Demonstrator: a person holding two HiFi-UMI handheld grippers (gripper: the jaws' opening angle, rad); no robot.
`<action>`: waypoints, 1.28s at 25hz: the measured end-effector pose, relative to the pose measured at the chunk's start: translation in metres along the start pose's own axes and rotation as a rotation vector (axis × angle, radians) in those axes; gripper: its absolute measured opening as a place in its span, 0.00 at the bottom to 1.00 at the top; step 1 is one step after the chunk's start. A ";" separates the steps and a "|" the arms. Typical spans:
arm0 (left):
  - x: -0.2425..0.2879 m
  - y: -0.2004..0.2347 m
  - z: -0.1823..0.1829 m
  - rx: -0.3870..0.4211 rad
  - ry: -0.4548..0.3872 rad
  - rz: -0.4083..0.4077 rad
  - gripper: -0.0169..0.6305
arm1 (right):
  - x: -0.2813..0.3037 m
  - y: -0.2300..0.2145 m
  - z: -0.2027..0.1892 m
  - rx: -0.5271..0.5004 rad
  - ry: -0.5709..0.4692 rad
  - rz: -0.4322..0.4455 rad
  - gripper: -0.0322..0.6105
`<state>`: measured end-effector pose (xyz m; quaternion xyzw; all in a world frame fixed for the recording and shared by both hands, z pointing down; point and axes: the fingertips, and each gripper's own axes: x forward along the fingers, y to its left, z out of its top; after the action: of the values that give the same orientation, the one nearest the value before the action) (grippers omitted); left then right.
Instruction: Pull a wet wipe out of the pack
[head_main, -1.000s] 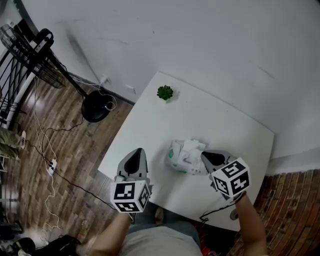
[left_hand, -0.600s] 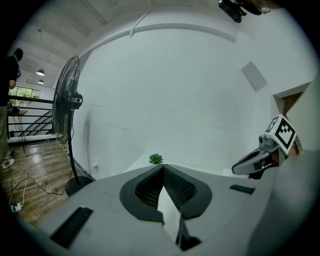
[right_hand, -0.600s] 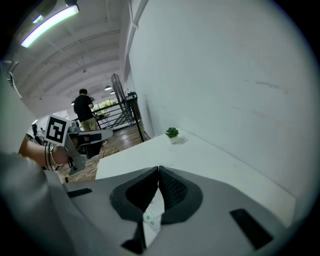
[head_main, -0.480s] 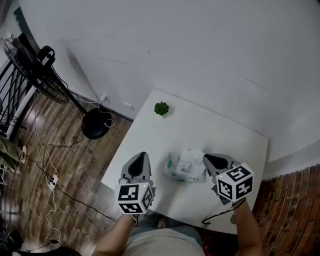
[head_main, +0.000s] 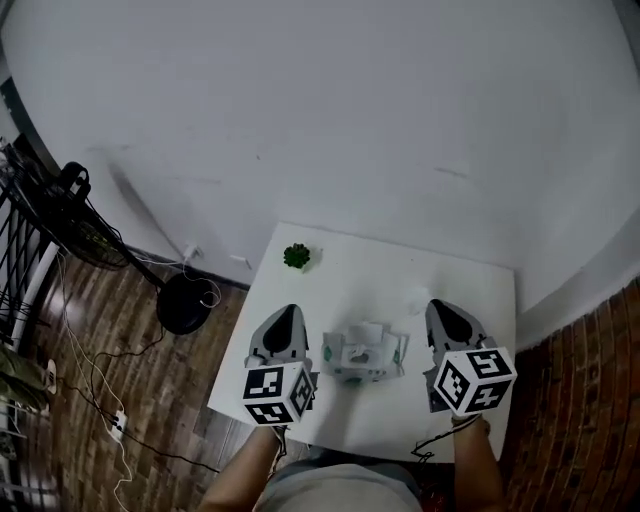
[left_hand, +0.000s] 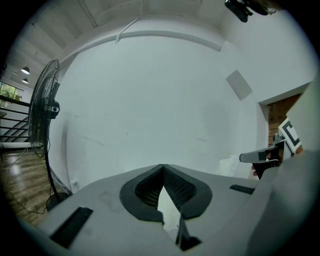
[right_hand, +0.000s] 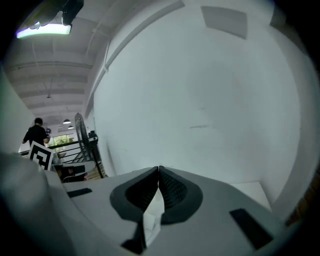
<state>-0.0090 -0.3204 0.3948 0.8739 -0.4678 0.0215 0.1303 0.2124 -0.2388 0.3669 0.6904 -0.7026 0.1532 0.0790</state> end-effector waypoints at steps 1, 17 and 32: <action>0.004 -0.005 0.006 0.007 -0.007 -0.015 0.03 | -0.007 -0.007 0.005 0.015 -0.031 -0.039 0.06; 0.046 -0.049 0.043 0.050 -0.036 -0.153 0.03 | -0.081 -0.073 0.010 0.144 -0.217 -0.405 0.06; 0.050 -0.056 0.035 0.049 -0.022 -0.164 0.03 | -0.085 -0.082 0.012 0.148 -0.222 -0.436 0.06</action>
<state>0.0618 -0.3399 0.3574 0.9123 -0.3955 0.0127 0.1053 0.2978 -0.1622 0.3374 0.8420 -0.5285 0.1069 -0.0185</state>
